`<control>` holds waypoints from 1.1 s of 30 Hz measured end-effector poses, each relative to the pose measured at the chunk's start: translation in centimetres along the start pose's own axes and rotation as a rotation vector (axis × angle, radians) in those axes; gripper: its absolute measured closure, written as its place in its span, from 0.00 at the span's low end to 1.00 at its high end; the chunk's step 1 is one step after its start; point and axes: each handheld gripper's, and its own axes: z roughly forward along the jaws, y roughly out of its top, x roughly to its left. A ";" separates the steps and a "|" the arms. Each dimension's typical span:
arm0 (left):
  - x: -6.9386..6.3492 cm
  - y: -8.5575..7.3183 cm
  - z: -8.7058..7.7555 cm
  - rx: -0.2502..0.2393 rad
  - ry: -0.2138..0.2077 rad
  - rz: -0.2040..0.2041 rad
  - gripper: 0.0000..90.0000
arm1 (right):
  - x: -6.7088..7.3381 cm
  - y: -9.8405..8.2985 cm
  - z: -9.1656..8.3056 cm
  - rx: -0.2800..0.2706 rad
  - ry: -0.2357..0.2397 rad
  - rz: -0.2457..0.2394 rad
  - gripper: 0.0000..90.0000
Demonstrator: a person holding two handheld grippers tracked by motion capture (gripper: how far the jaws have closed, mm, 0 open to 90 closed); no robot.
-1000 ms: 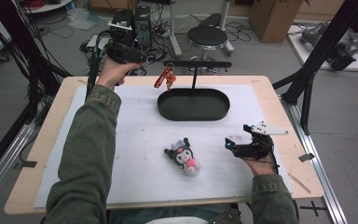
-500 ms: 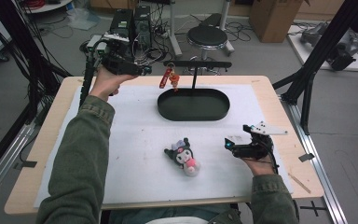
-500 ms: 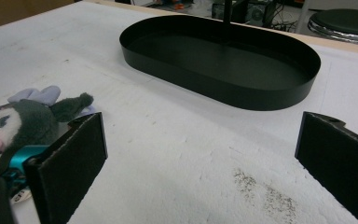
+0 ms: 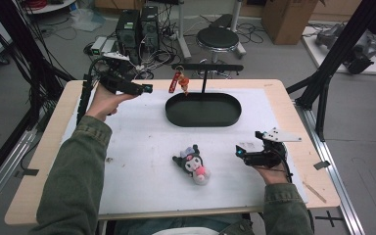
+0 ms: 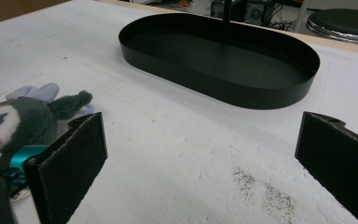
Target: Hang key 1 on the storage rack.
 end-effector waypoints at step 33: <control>-2.8 -11.8 -3.0 0.057 0.058 0.073 0.02 | 0.2 0.0 0.1 0.008 0.000 -0.009 0.01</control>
